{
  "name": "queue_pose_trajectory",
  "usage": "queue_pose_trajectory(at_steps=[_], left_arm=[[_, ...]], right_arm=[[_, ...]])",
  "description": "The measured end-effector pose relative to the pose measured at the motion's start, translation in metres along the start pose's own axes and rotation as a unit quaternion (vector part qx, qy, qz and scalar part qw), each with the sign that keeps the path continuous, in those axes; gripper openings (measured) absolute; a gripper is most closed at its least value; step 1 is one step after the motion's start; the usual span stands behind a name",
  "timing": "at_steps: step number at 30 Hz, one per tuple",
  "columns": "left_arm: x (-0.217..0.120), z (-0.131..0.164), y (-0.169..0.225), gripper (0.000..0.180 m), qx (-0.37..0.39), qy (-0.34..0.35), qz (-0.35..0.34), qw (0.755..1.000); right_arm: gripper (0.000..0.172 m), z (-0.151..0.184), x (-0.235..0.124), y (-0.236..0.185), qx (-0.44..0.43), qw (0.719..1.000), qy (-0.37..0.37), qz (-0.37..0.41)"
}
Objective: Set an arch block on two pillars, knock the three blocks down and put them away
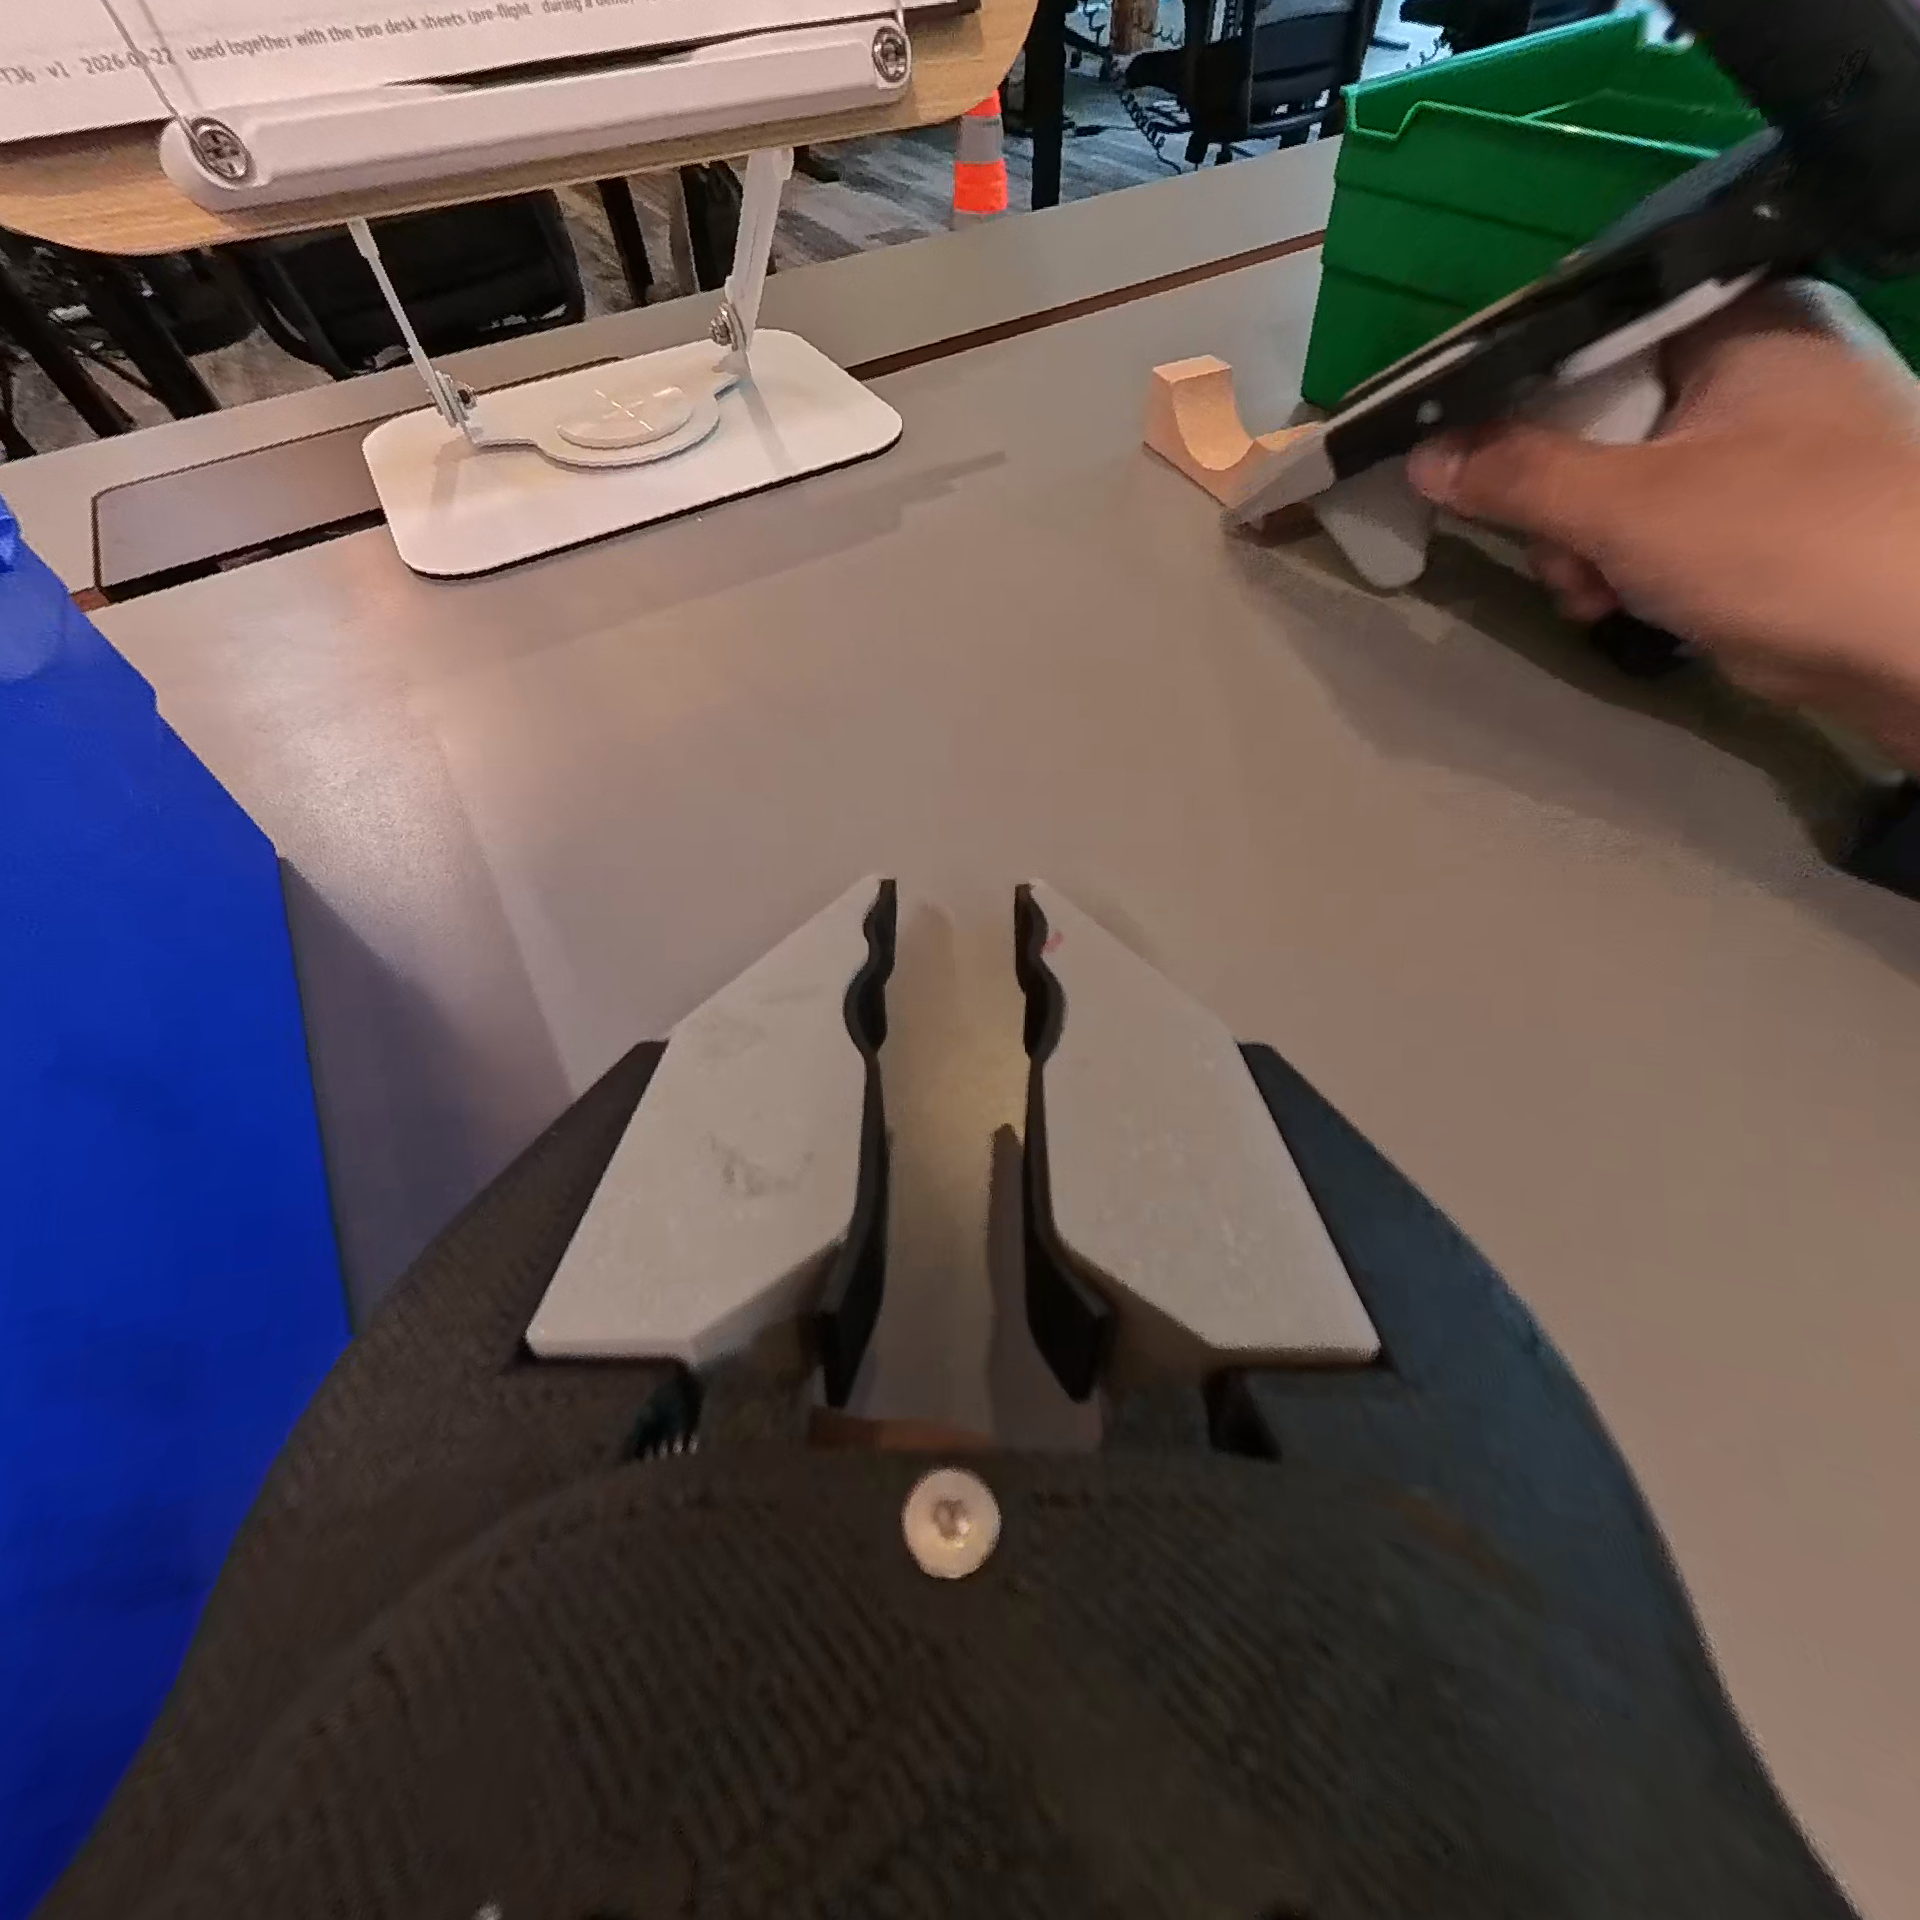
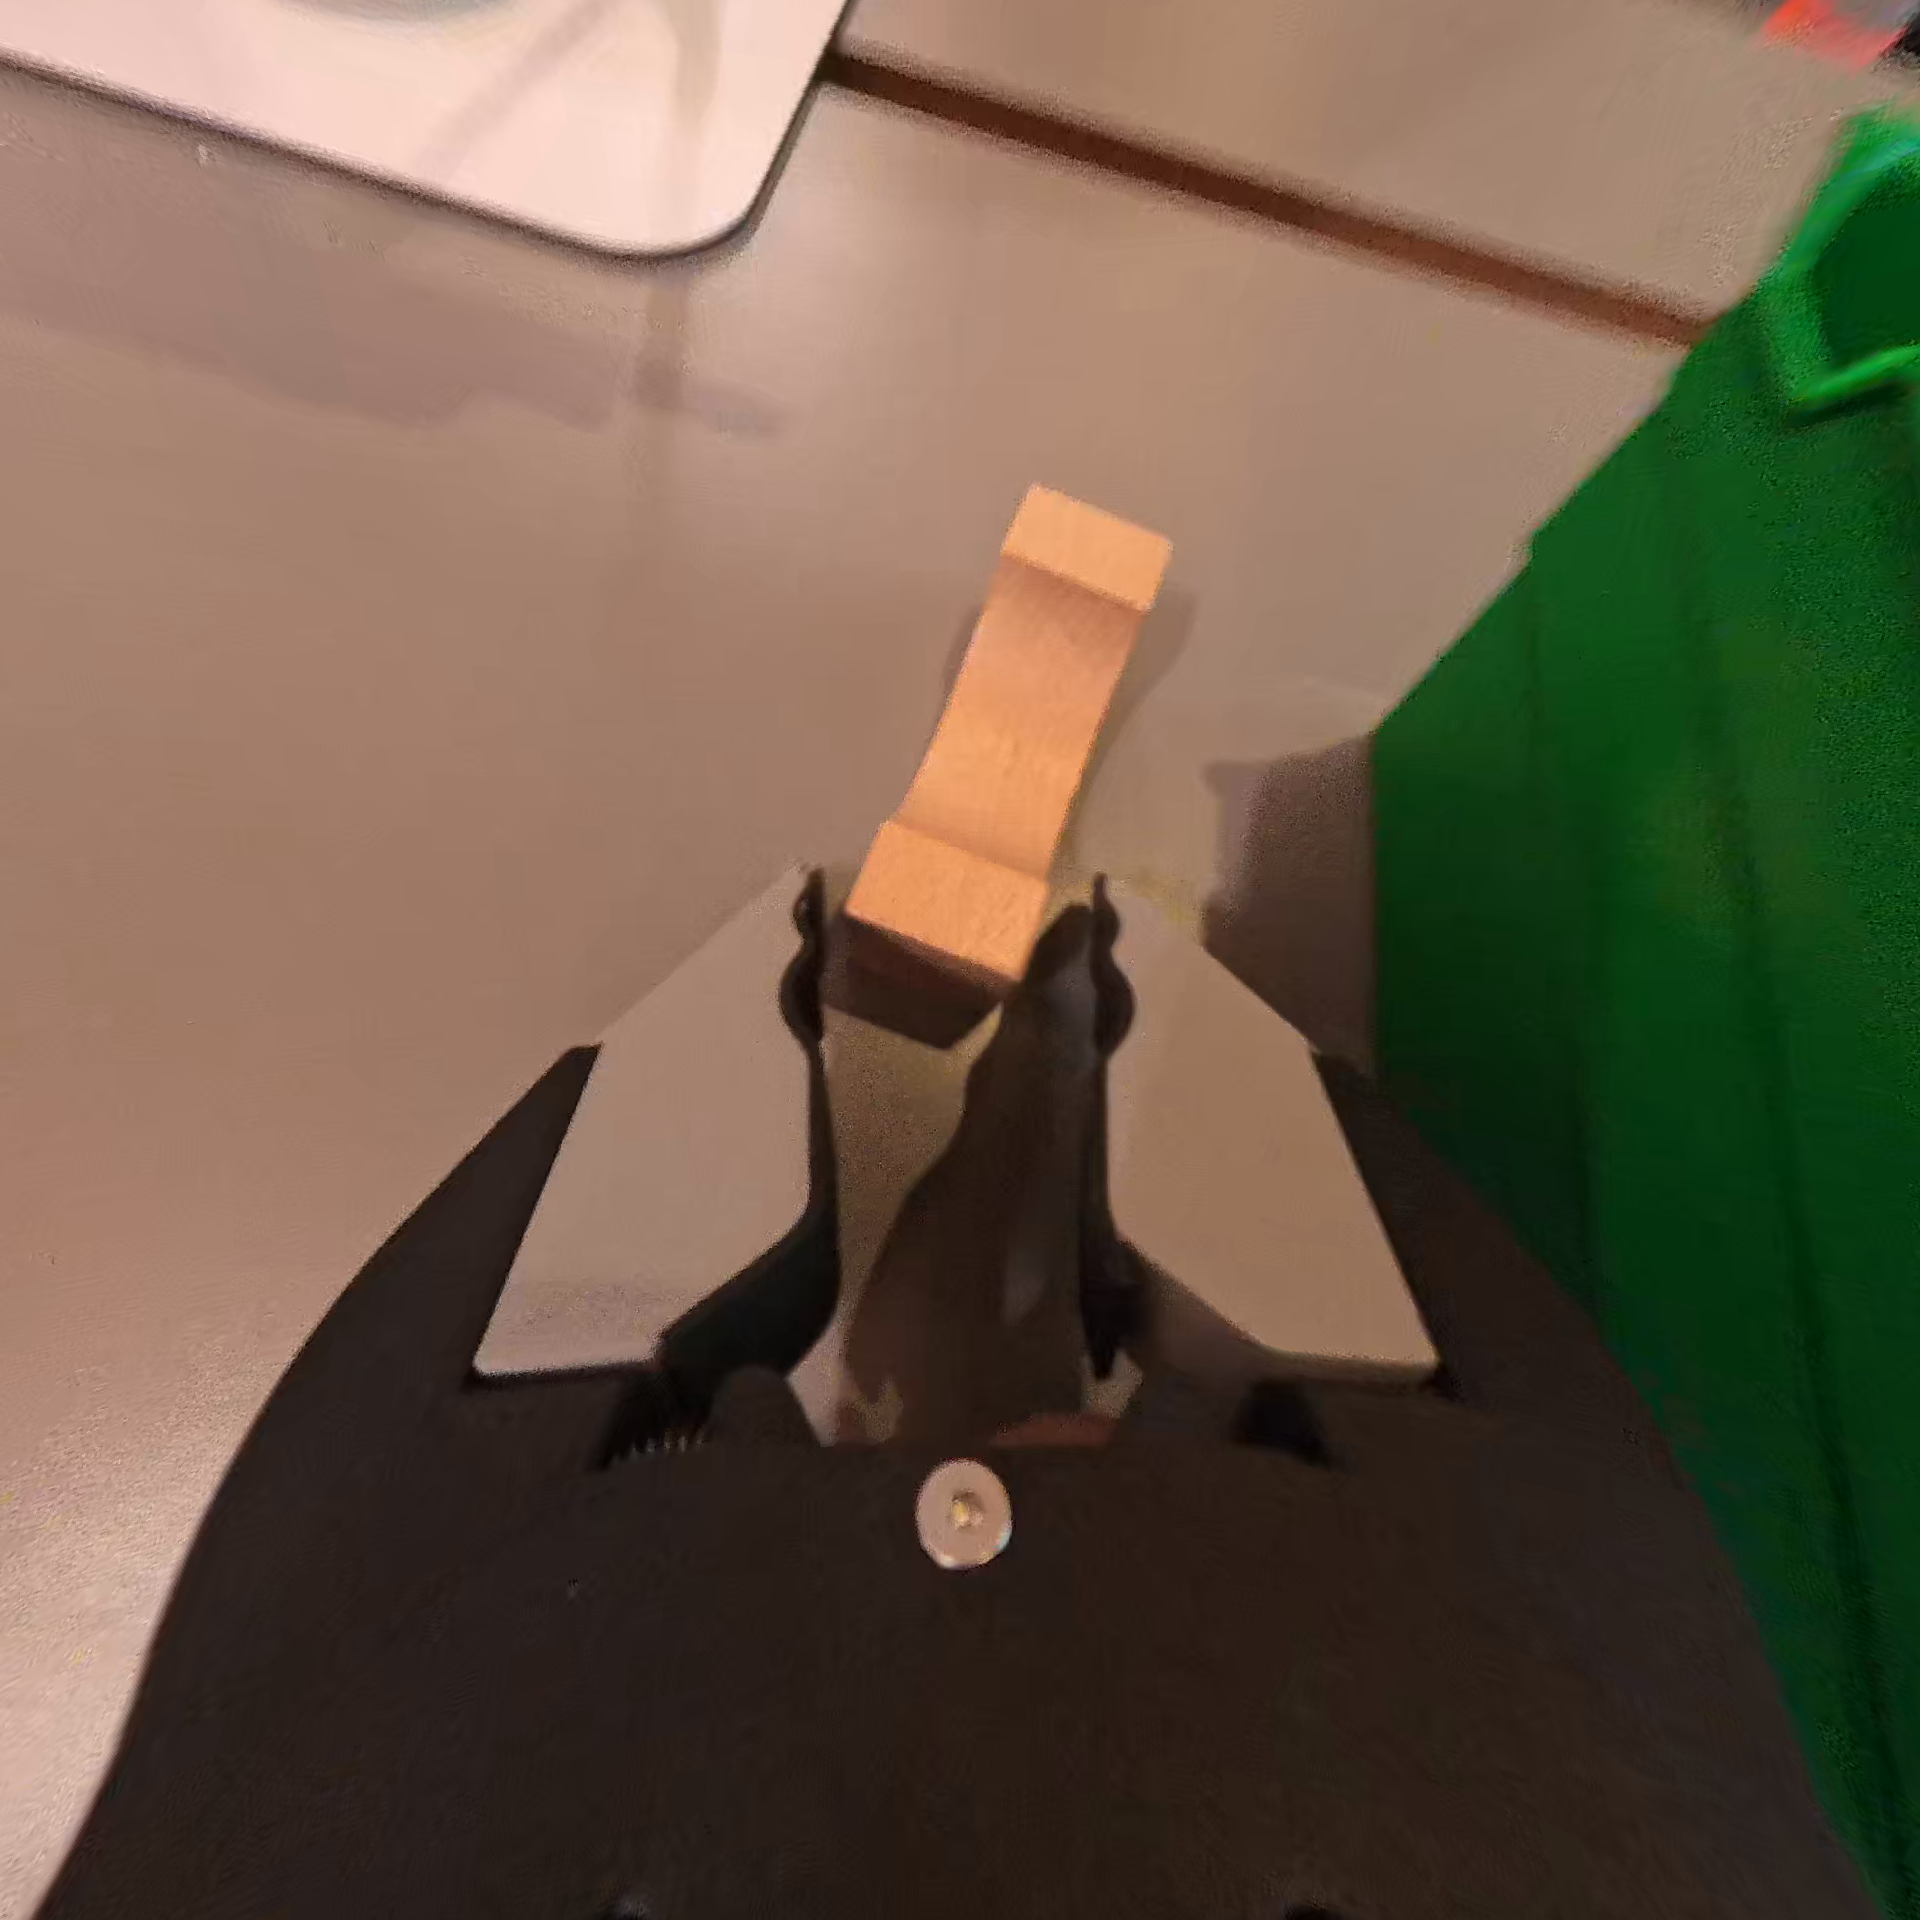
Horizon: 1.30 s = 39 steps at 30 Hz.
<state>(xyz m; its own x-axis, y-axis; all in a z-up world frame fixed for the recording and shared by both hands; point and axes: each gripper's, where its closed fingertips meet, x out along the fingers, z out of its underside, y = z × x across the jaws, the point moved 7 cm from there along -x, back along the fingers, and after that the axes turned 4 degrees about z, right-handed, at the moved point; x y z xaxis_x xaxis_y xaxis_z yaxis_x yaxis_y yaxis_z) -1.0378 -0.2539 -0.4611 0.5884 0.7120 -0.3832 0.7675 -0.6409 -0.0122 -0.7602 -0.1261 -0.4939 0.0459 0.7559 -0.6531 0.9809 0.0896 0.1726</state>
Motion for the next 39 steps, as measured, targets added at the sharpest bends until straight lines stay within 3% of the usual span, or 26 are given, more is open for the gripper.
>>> queue_pose_trajectory(at_steps=[1, 2, 14, 21, 39], left_arm=[[0.0, 0.0, 0.001, 0.02, 0.003, -0.002, 0.0, 1.0], [0.0, 0.0, 0.001, 0.02, 0.005, -0.002, -0.001, 1.0], [0.0, 0.0, 0.002, 0.02, 0.01, 0.0, -0.005, 1.0], [0.001, 0.0, 0.002, 0.02, 0.013, -0.004, -0.004, 1.0], [0.001, 0.001, 0.003, 0.02, 0.019, -0.007, -0.004, 1.0]], right_arm=[[0.036, -0.002, 0.002, 0.0, 0.01, 1.0, 0.003, -0.019], [0.035, -0.003, 0.004, 0.002, 0.015, 1.0, 0.0, -0.023], [0.031, 0.002, -0.036, 0.0, -0.066, 0.993, 0.091, 0.015], [0.03, -0.013, -0.075, -0.003, -0.033, 0.977, 0.208, -0.035], [0.031, -0.012, -0.079, -0.013, 0.004, 0.968, 0.218, -0.126]])
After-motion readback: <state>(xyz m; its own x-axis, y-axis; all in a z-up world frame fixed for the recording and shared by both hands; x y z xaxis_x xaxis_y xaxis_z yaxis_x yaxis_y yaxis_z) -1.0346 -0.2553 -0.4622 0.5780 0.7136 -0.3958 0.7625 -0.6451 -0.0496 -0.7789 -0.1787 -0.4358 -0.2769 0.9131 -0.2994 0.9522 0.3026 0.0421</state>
